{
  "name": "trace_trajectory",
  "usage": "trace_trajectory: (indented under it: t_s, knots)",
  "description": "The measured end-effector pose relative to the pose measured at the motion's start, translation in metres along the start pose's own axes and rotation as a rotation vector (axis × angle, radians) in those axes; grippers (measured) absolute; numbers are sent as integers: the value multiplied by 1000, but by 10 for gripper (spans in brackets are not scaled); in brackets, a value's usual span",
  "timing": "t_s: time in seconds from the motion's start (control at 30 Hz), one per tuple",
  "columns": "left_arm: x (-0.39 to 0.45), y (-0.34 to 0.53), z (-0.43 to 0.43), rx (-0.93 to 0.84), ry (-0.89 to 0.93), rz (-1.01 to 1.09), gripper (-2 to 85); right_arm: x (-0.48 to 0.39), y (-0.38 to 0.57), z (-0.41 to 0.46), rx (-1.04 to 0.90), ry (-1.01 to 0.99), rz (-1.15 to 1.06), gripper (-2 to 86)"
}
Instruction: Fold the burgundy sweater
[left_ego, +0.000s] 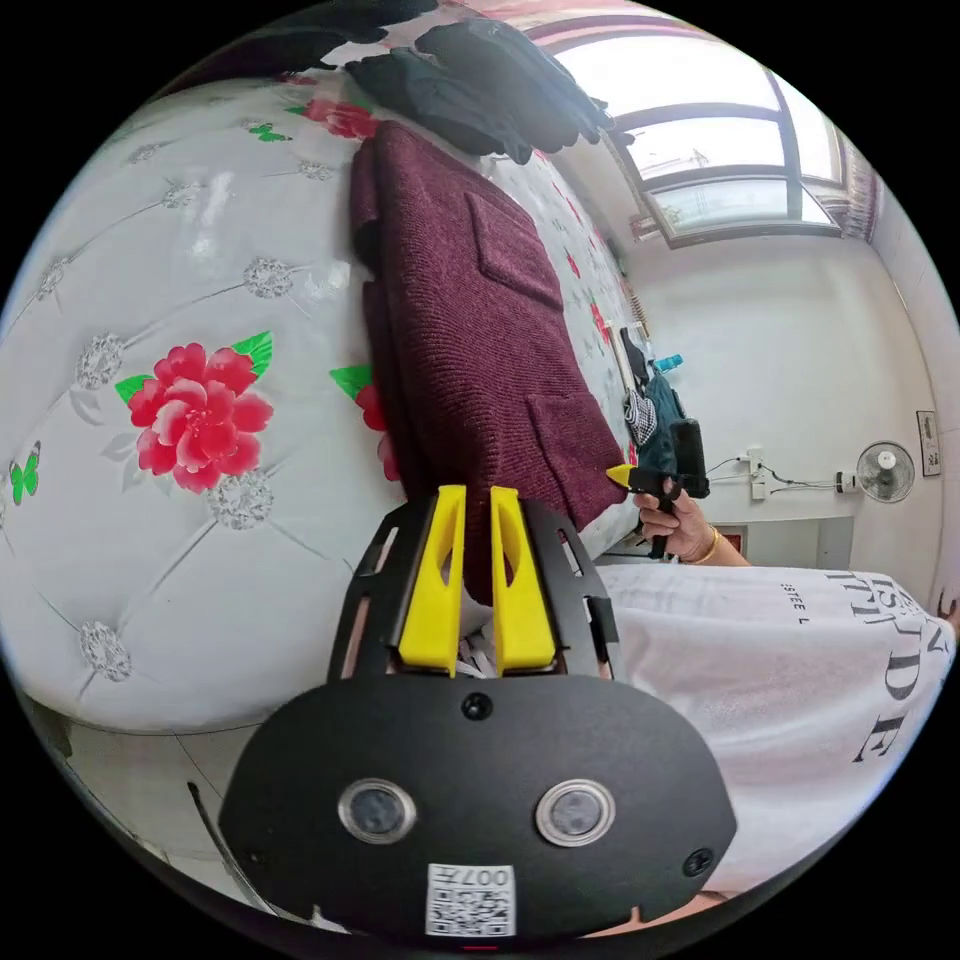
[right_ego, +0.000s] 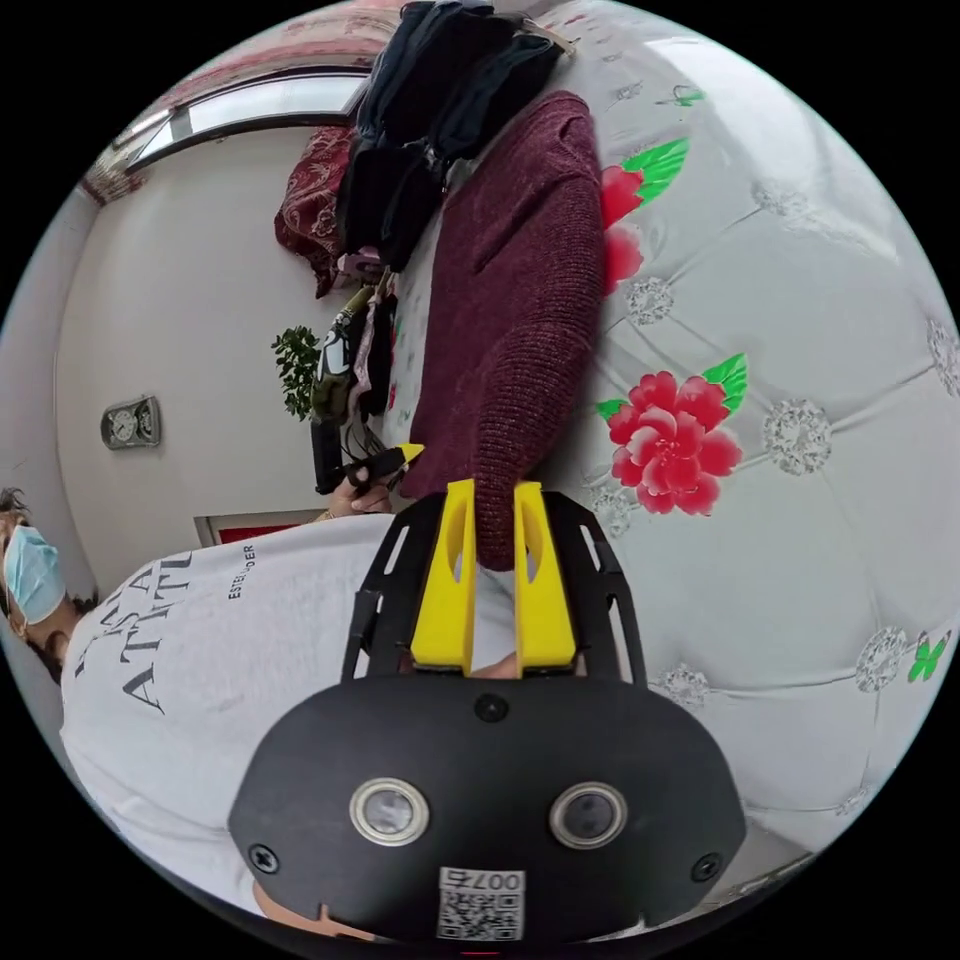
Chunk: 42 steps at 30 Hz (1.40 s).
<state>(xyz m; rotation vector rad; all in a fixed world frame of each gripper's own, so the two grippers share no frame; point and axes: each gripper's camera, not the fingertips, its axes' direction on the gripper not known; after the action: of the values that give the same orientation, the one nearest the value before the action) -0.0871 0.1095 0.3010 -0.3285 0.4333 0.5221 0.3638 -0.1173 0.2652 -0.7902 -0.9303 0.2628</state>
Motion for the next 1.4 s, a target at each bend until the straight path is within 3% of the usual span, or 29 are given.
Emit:
trace_trajectory:
  t_s: [0.23, 0.4, 0.5, 0.87, 1.03, 1.17, 1.23, 1.33, 1.4]
  knots:
    - [-15, 8, -19, -1, -10, -61, 155, 32, 10, -20, 33, -4, 92, 43]
    - [-9, -16, -4, -62, 53, 14, 150, 38, 5, -23, -16, 17, 101, 39]
    - [-5, -32, 9, -147, -4, 59, 94, 39, 4, -32, -37, 12, 87, 37]
    - [-4, -41, -45, -107, 363, -26, 50, 19, 15, -95, -6, -370, 116, 3]
    - [-3, -123, -80, -43, 555, -92, 52, -6, -45, -131, 80, -572, 177, 4]
    - [-18, -208, -90, 90, 460, -210, 87, -26, -144, -154, 278, -453, 173, 14]
    - [-28, -246, -91, 173, 282, -287, 129, -28, -183, -160, 361, -280, 142, 35]
    - [-26, -253, -102, 286, 160, -271, 155, -30, -212, -161, 383, 3, 112, 68]
    - [-28, -245, -106, 302, 116, -230, 158, -26, -210, -156, 364, 68, 70, 79]
